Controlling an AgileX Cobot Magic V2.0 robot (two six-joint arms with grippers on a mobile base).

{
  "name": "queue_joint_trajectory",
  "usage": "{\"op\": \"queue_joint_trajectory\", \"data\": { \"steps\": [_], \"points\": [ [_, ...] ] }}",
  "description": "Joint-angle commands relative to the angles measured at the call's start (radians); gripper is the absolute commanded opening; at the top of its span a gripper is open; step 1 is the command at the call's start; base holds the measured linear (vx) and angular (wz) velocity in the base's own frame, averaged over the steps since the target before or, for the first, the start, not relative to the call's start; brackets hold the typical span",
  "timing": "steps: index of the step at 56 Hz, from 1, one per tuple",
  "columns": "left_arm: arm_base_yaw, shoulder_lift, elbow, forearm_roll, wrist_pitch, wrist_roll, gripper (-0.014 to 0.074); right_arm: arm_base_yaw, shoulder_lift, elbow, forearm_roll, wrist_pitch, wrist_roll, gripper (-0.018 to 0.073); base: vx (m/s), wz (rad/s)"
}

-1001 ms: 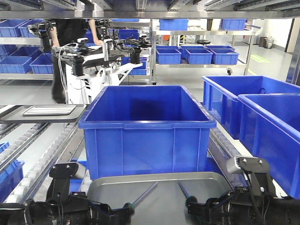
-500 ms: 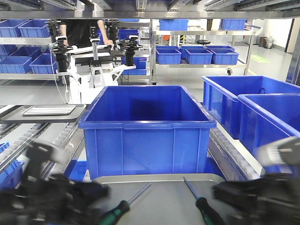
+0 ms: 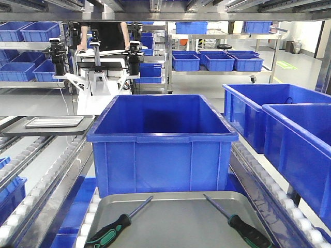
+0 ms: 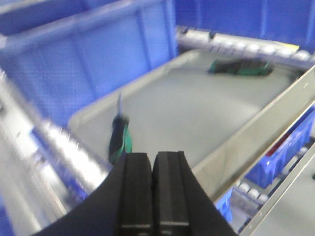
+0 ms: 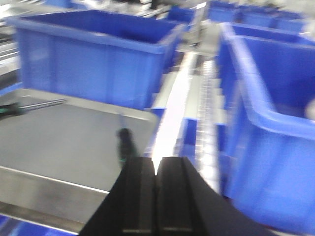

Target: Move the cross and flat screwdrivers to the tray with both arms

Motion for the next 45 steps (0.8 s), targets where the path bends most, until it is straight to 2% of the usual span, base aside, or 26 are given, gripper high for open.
{"op": "queue_joint_trajectory", "data": {
  "steps": [1,35,38,40,45],
  "points": [
    [-0.005,-0.042,0.007,0.015,-0.097,-0.055,0.0003,-0.002,-0.014,-0.028,-0.058,-0.044,0.028,-0.0008,0.0,0.0],
    [-0.005,-0.055,0.01,0.012,-0.101,-0.054,0.0003,-0.002,-0.023,-0.028,-0.054,-0.025,0.029,-0.0008,0.0,0.0],
    [-0.005,-0.06,0.026,0.041,-0.124,-0.053,0.0003,-0.002,-0.023,-0.028,-0.054,-0.025,0.029,-0.0008,0.0,0.0],
    [0.002,-0.078,0.043,0.096,-0.158,-0.046,0.0003,-0.002,-0.023,-0.028,-0.054,-0.025,0.029,-0.0008,0.0,0.0],
    [0.067,-0.169,0.165,0.209,-0.318,-0.063,0.0003,-0.002,-0.023,-0.028,-0.055,-0.025,0.029,-0.0008,0.0,0.01]
  ]
}}
